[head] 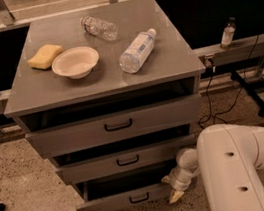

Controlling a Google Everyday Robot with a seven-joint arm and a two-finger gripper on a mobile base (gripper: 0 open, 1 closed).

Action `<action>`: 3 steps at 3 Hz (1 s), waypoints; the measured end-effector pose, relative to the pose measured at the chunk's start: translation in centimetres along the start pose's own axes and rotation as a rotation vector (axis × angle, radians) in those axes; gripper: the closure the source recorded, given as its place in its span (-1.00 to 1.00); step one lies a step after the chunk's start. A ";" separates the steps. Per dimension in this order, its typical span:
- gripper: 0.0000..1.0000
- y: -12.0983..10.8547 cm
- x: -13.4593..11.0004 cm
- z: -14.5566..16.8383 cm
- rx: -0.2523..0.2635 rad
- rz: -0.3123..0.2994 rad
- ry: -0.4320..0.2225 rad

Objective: Open bottom drawer

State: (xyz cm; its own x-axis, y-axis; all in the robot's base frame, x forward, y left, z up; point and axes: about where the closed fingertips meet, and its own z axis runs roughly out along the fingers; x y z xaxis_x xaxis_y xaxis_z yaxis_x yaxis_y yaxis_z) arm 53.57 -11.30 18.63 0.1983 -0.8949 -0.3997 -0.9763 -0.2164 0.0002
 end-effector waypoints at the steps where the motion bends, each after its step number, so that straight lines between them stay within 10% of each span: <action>1: 0.43 2.3 -0.5 -0.8 -0.017 0.015 -0.026; 3: 0.56 3.4 -1.0 -1.7 -0.010 0.011 -0.027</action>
Offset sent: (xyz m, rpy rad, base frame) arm -0.0564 -0.0048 0.0652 0.0145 -0.0294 0.0127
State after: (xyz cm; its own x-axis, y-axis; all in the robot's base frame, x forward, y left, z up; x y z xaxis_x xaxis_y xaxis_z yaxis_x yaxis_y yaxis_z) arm 50.20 -11.82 20.59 0.1849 -0.8863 -0.4246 -0.9774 -0.2107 0.0142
